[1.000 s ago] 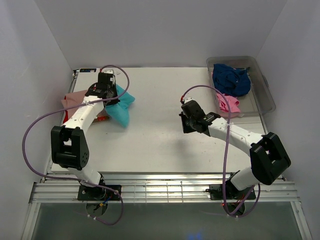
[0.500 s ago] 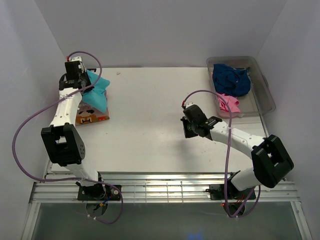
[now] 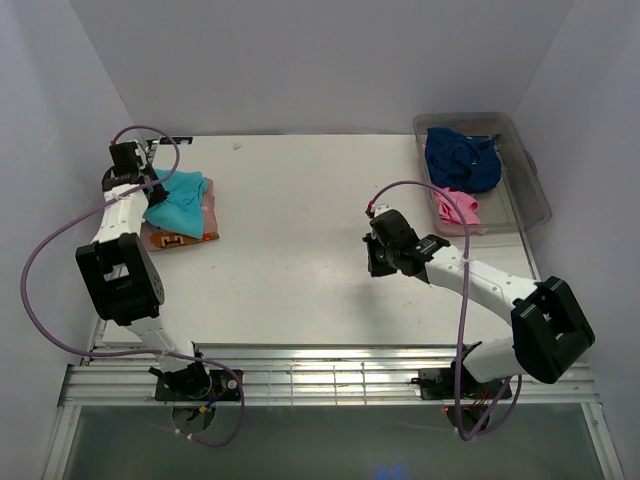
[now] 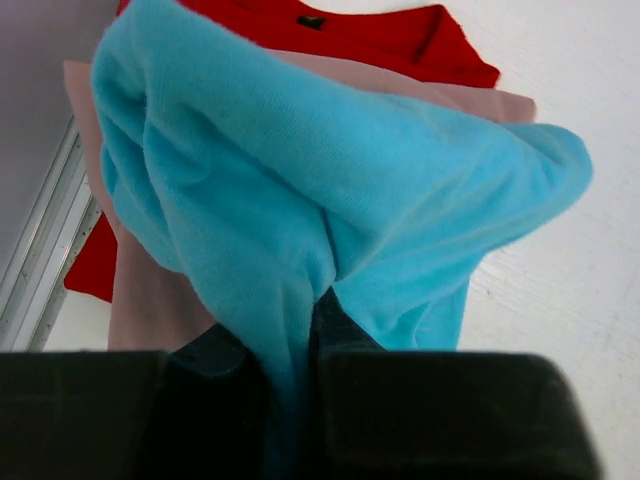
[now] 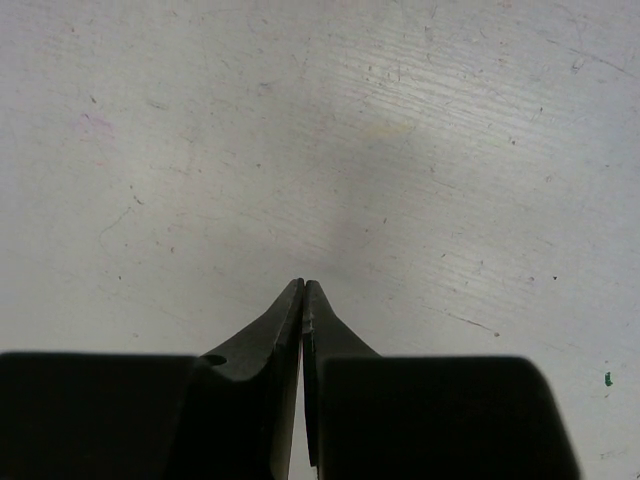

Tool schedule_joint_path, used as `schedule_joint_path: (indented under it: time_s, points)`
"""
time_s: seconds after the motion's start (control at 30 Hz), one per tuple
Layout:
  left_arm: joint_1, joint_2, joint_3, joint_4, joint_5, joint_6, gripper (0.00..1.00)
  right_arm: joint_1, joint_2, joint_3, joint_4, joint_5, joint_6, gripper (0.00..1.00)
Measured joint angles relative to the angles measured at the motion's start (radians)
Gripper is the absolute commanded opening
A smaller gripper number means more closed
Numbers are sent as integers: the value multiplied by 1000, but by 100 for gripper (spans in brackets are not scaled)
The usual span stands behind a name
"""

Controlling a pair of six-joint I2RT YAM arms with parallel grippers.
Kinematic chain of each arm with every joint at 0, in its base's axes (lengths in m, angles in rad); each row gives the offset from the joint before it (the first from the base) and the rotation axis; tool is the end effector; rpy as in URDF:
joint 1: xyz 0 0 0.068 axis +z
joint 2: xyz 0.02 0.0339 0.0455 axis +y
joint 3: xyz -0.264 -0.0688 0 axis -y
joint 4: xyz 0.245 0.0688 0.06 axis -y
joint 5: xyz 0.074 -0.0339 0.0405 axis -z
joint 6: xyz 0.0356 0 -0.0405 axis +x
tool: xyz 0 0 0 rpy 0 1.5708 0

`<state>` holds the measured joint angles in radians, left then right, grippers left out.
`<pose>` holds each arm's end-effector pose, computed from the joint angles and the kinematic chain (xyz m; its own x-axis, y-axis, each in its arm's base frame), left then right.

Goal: Fold and stack the t-shirts
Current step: Put the neatly folded tshirt into the corner of the board with the left arm

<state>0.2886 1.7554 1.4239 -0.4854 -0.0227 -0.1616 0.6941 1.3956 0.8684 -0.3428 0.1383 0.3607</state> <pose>0.3781 0.1131 0.2701 -0.6416 -0.3583 -0.6782 -0.4080 0.9082 -0.0938 0.2232 0.1794 0.2185 -0.7492 -0.1687 -0.6405 -0.3215 0.9381 0.1290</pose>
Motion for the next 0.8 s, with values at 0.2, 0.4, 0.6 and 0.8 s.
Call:
schedule_joint_path:
  time_s: [0.2, 0.4, 0.6, 0.8]
  points:
    - [5, 98, 75, -29, -138, -35, 87, 0, -69, -16, -1, -11, 13, 16]
    - [4, 109, 204, -90, -333, -95, 98, 0, -138, -34, -32, -2, 25, 39]
    - [-5, -78, 213, -96, -388, -145, 98, 0, -172, -26, -77, 24, 26, 42]
    - [-240, -361, 20, -65, -389, -153, 98, 3, -149, 60, -137, 46, 21, 42]
